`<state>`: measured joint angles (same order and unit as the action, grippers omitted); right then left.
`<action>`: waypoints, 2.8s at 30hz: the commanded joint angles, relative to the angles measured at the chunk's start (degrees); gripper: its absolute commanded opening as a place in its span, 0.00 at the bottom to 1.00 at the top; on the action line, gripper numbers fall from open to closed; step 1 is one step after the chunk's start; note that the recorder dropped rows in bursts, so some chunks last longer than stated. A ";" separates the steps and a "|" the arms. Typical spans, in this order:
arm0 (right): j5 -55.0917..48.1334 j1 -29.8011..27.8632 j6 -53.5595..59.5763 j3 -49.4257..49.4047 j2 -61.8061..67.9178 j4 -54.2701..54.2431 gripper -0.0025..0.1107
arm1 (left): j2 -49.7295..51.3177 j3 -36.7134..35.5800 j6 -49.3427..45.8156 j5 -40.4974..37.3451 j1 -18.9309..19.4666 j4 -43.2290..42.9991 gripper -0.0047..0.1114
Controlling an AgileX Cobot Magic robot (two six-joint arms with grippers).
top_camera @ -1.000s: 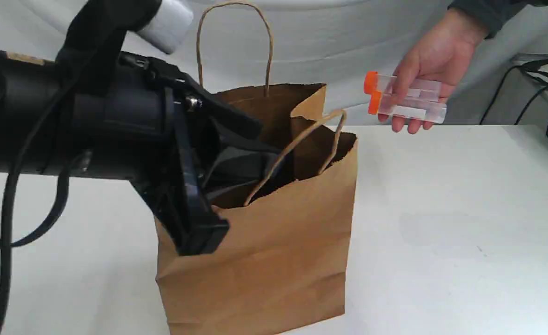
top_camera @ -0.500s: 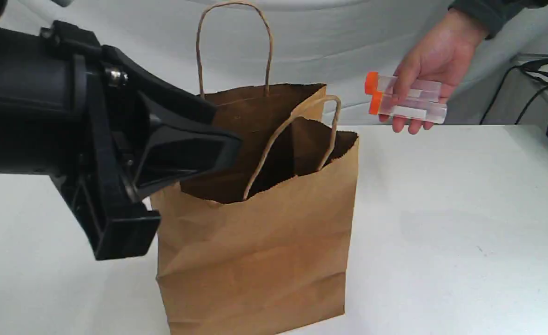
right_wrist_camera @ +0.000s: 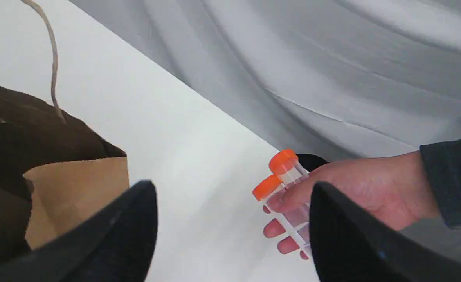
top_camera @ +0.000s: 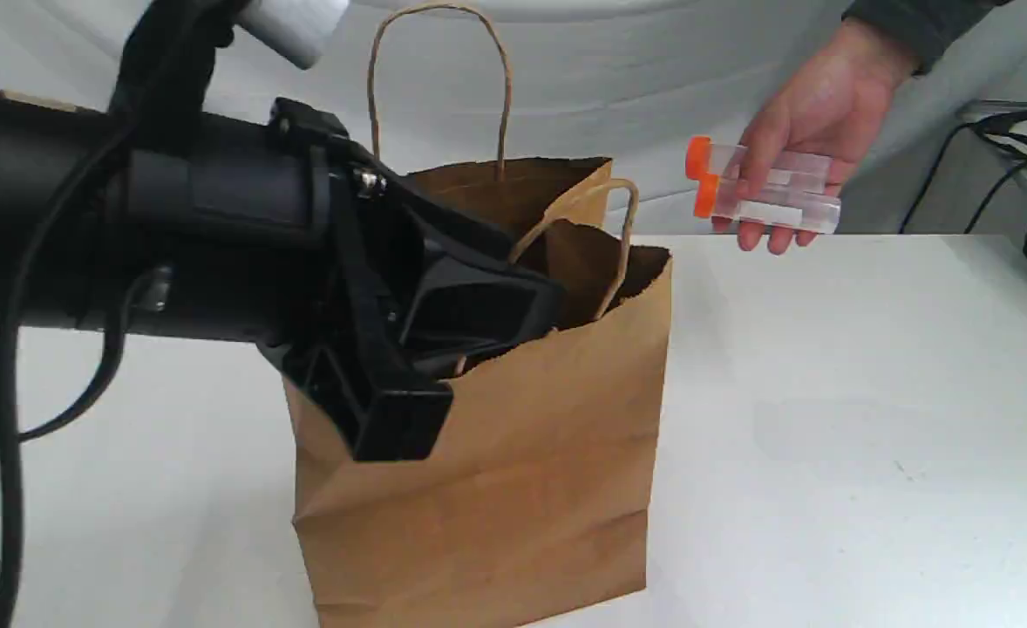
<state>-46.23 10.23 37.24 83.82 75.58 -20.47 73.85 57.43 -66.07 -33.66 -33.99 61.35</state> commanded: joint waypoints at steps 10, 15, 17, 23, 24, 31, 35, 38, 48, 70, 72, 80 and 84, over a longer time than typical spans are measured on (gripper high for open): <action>-8.68 -0.43 11.06 0.32 7.38 -5.20 0.47 | 2.09 0.21 -3.04 2.77 -0.26 3.54 0.04; -12.03 -0.01 13.57 3.96 11.91 -10.90 0.47 | 2.09 0.21 -2.92 1.48 -0.26 3.54 0.04; -13.50 0.74 13.81 7.31 14.17 -11.56 0.47 | 2.09 0.21 -2.99 1.48 -0.26 3.64 0.04; -16.93 4.24 13.07 18.29 21.93 -8.76 0.47 | 2.09 0.21 -2.99 1.48 -0.26 3.64 0.04; -17.73 4.78 12.62 20.26 23.45 -8.07 0.47 | 2.09 0.21 -2.99 1.48 -0.26 3.64 0.04; -21.82 7.25 10.16 30.57 31.01 -5.56 0.47 | 2.09 0.21 -2.99 1.48 -0.26 3.64 0.04; -21.82 8.55 10.27 32.58 33.03 -5.29 0.47 | 2.09 0.21 -2.99 1.58 -0.26 3.62 0.04; -21.68 8.68 10.68 32.58 34.17 -5.16 0.47 | 2.09 0.21 -2.99 1.58 -0.26 3.62 0.04; -20.55 8.68 12.28 32.58 36.28 -4.64 0.50 | 2.09 0.21 -2.99 1.34 -0.26 3.62 0.04; -21.92 8.68 14.88 32.58 40.24 -8.12 0.50 | 2.09 0.21 -3.21 1.96 -0.26 3.62 0.04; -21.35 8.68 14.88 32.58 40.99 -8.73 0.50 | 2.09 0.21 -3.21 1.96 -0.26 3.62 0.04; -18.76 8.68 15.01 32.61 41.49 -8.33 0.17 | 2.09 0.21 -3.18 2.23 -0.26 3.62 0.04; -16.78 8.68 8.85 32.61 41.75 -7.72 0.02 | 2.09 0.21 -3.18 2.23 -0.26 3.62 0.04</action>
<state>-64.76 18.92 49.17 116.28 117.23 -28.40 76.09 57.43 -69.18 -32.05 -33.99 64.41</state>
